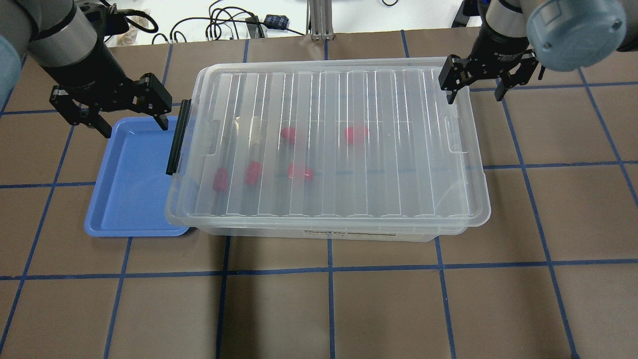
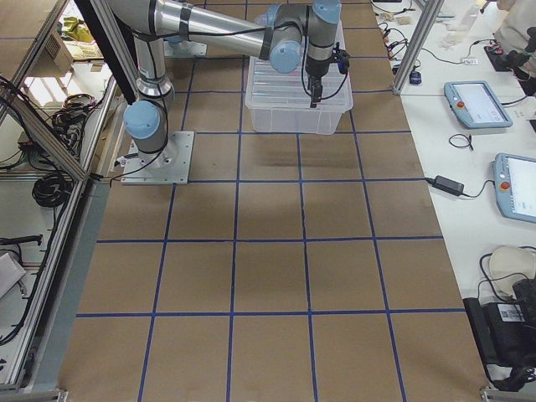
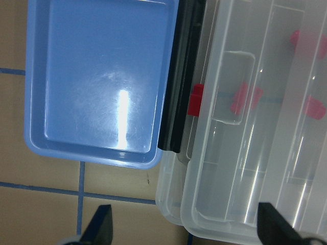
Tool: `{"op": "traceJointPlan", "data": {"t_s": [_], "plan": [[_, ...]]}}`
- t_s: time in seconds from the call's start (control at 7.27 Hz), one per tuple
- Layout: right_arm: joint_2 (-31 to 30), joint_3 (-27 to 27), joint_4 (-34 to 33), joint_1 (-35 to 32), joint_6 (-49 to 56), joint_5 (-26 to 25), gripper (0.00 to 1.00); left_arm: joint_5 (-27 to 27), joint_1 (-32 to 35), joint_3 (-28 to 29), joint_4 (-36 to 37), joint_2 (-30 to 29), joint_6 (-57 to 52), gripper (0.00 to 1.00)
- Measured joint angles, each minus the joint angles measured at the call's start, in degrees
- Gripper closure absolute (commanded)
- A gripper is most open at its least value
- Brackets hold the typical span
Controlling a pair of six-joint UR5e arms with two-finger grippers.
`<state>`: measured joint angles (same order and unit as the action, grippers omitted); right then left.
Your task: Place red block in blue tray from box
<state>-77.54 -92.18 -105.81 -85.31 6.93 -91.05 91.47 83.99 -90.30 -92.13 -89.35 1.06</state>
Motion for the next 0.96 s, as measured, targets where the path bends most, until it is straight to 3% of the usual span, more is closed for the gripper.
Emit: {"op": "traceJointPlan", "data": {"t_s": [0.28, 0.96], "plan": [[0.1, -2.5, -3.6, 1.4, 0.6, 0.0, 0.04, -0.2, 0.0, 0.0, 0.0, 0.1, 0.0, 0.0], [-0.1, -5.3, -4.2, 4.2, 1.7, 0.0, 0.03, 0.2, 0.0, -0.1, 0.1, 0.0, 0.0, 0.0]]}}
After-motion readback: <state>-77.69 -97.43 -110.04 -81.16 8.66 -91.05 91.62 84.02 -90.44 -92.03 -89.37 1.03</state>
